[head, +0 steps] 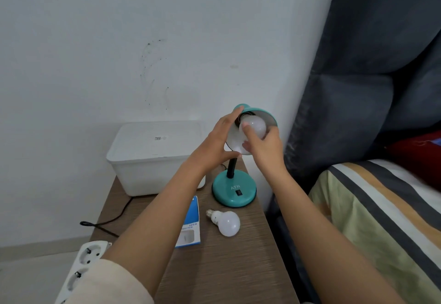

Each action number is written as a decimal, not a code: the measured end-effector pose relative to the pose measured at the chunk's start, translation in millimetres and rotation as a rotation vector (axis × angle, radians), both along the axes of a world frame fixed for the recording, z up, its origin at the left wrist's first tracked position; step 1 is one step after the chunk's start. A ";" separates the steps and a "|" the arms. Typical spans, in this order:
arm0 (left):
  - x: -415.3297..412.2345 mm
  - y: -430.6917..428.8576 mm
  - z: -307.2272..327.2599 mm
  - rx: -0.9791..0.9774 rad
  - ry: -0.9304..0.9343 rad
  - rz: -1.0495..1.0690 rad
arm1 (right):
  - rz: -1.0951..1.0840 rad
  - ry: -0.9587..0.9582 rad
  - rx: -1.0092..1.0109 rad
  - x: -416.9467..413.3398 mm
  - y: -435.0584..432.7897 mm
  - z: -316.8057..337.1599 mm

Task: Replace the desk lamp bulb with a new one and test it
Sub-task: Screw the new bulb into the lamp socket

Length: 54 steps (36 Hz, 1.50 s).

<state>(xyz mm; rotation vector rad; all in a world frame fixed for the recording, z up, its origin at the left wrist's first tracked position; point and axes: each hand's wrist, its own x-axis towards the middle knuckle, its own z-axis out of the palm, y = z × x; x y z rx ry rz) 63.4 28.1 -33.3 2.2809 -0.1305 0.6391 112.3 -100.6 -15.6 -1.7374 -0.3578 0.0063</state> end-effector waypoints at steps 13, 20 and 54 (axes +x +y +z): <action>-1.1 -1.4 1.8 -0.008 0.006 -0.002 | -0.017 -0.007 -0.034 -0.4 2.7 1.5; -3.1 -2.2 3.8 -0.017 0.016 0.001 | -0.025 -0.034 -0.048 2.5 3.2 0.3; -2.0 -2.2 2.7 -0.012 0.011 0.003 | 0.001 -0.196 -0.162 1.9 -2.2 -1.5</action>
